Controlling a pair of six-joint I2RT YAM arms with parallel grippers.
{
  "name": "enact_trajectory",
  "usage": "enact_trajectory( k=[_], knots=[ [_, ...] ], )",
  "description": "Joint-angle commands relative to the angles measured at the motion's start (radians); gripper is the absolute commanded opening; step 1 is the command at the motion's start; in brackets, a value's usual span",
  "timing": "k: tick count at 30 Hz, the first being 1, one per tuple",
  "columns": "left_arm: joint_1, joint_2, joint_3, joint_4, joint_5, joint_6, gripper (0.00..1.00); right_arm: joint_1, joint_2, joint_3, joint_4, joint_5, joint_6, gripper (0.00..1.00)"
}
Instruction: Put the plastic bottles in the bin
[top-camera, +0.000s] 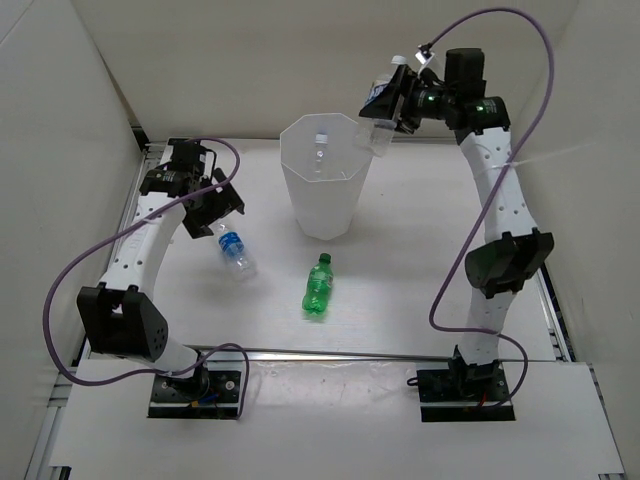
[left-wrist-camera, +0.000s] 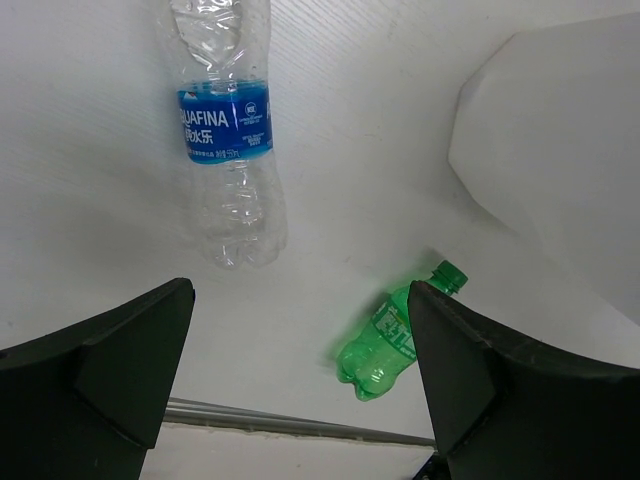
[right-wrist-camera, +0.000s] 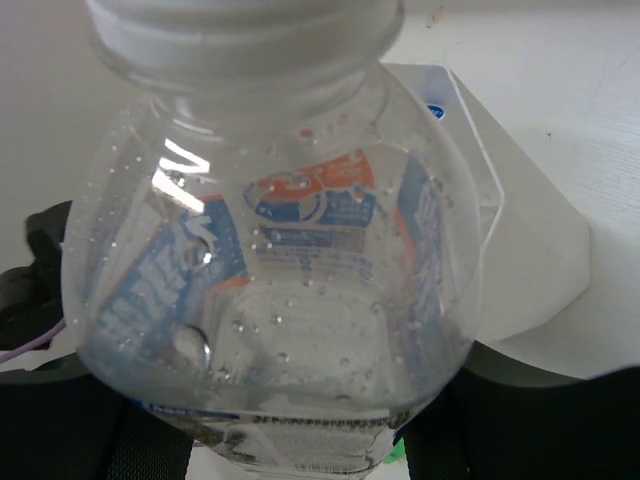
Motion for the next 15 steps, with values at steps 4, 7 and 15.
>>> enact_trajectory(
  k=[4,7,15],
  knots=[
    [0.039,-0.003,0.038,-0.01,0.006,0.028,1.0,0.103,0.062,0.114,0.039,0.063,-0.103,0.5],
    [0.051,-0.003,0.038,-0.001,0.015,0.028,1.0,0.103,0.097,0.132,0.039,0.063,-0.103,0.5],
    [0.07,0.036,0.056,-0.001,0.025,0.038,1.0,0.103,0.14,0.169,0.039,0.081,-0.092,1.0]
  ],
)
